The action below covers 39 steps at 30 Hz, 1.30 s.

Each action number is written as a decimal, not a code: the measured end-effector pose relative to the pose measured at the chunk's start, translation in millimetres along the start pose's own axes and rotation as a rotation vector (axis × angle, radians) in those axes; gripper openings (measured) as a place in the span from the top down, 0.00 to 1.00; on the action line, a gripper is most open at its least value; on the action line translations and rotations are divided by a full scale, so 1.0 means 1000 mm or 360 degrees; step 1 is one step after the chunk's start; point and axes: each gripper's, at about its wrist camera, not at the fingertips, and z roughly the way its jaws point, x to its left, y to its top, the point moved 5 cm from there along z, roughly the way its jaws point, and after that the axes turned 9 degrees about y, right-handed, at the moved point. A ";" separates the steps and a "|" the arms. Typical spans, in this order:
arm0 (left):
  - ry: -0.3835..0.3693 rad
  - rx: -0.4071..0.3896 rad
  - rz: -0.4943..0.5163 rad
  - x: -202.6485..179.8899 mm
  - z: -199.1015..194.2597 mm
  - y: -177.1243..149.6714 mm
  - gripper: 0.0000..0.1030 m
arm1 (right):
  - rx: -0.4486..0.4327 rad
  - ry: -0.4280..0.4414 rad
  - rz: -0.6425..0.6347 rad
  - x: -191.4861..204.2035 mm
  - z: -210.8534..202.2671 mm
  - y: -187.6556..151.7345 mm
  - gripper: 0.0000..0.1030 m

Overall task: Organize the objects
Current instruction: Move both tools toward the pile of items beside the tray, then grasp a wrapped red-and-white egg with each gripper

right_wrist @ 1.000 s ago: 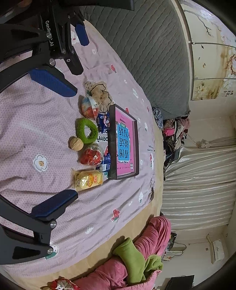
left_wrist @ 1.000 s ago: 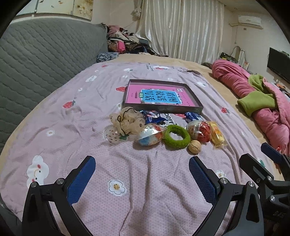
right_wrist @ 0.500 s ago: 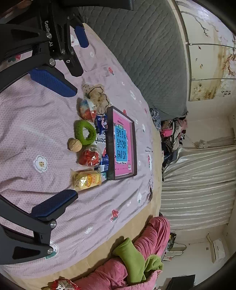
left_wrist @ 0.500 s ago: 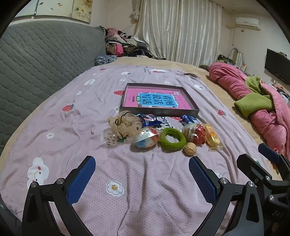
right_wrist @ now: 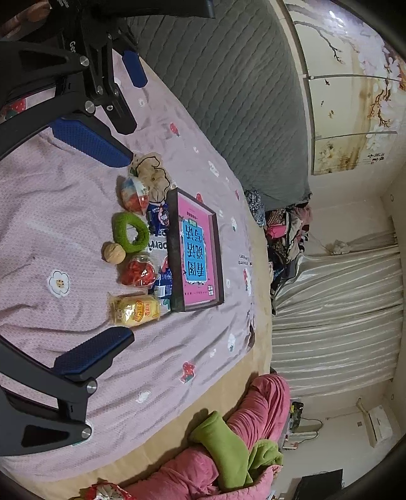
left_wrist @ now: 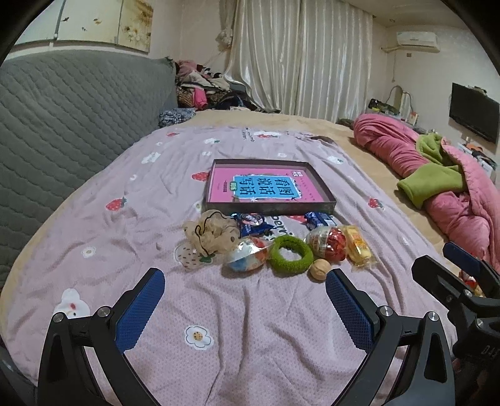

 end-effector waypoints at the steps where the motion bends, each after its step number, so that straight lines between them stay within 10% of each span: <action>1: -0.0005 0.0002 -0.0004 0.000 0.000 0.000 0.00 | 0.0006 0.0002 -0.0007 0.000 0.000 0.001 0.00; 14: 0.0019 0.0022 0.0029 0.000 0.017 0.003 0.00 | 0.0114 -0.0053 -0.0027 -0.010 0.017 0.002 0.00; 39: -0.0082 0.0031 0.0046 -0.001 0.076 0.117 0.00 | 0.0275 -0.0163 -0.0272 -0.024 0.092 0.074 0.00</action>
